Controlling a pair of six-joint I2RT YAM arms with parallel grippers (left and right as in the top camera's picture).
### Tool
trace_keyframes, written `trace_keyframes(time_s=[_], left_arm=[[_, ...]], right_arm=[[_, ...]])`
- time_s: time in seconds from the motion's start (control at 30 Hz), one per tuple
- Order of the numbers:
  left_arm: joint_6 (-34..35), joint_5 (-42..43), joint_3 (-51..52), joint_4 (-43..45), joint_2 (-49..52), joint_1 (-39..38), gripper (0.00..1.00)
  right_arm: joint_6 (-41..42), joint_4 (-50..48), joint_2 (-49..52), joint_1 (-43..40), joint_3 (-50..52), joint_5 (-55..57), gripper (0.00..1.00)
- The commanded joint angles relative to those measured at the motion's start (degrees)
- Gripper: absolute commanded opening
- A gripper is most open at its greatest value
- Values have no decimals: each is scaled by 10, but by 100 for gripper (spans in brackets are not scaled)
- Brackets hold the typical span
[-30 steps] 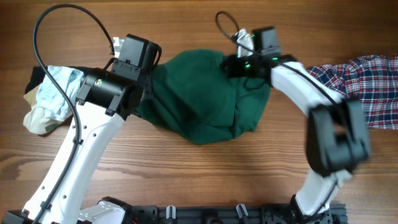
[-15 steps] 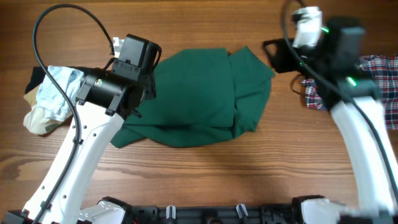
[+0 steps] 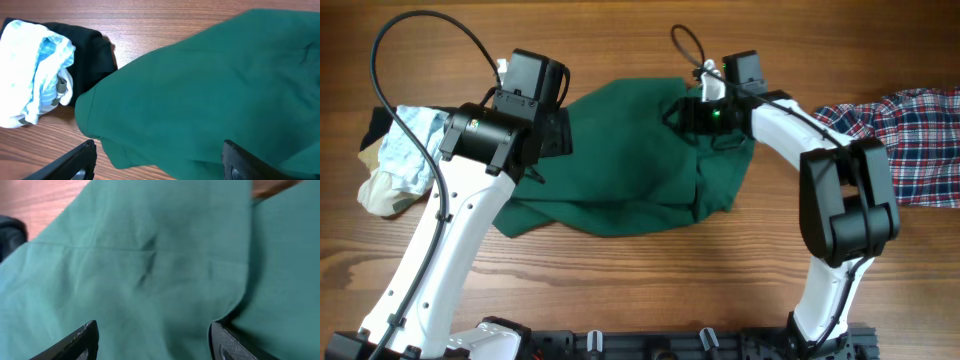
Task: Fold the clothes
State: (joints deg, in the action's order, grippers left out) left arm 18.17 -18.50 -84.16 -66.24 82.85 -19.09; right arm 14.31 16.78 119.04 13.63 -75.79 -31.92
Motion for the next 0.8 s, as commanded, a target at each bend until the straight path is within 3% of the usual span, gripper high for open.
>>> trace_keyframes(time_s=[0.0, 0.33, 0.6, 0.67, 0.77], left_arm=[[3, 12, -2, -4, 4, 2, 79], [3, 12, -2, -3, 4, 2, 79], [3, 11, -2, 0, 4, 2, 79], [3, 12, -2, 0, 4, 2, 79], [3, 12, -2, 0, 4, 2, 79]], right_arm=[[7, -10, 18, 16, 0, 67, 72], [7, -45, 19, -28, 0, 78, 69], [23, -89, 61, 15, 0, 52, 64], [21, -96, 63, 21, 0, 42, 56], [-6, -116, 59, 16, 0, 3, 32]])
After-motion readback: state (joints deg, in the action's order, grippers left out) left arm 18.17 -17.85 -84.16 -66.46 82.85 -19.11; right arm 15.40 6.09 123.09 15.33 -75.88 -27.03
